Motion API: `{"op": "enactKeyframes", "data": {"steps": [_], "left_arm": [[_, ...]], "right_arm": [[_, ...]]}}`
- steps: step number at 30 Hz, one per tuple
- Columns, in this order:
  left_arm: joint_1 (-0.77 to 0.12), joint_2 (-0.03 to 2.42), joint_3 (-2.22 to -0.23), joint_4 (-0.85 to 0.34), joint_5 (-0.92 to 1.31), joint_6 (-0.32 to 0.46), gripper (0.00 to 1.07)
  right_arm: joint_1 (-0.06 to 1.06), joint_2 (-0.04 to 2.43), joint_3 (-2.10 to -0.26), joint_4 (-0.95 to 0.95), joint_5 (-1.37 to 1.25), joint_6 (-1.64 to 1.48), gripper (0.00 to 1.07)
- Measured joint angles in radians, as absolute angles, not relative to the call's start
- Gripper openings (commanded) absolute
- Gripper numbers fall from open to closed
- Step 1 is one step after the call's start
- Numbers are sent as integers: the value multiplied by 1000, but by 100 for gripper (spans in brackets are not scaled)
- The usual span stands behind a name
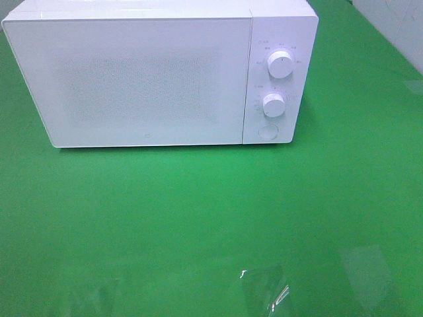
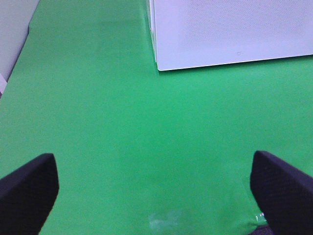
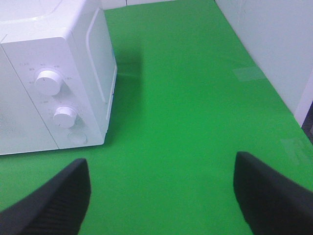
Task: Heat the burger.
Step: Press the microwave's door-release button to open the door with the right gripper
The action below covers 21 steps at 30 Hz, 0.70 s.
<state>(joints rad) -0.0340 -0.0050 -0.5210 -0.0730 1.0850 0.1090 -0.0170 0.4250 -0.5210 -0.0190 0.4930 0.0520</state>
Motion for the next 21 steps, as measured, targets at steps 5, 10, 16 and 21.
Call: {"op": "enactKeyframes", "data": {"steps": [5, 10, 16, 21], "left_arm": [[-34, -5, -521, -73, 1085, 109, 100], [-34, -5, -521, -73, 1085, 109, 100], [-34, -5, -521, -73, 1085, 109, 100], [-34, -5, -521, -73, 1085, 109, 100]], "right_arm": [[-17, 541, -521, -19, 384, 52, 76], [-17, 659, -521, -19, 257, 52, 76], [-17, 804, -521, -19, 101, 52, 76], [-17, 934, -521, -22, -70, 51, 76]]}}
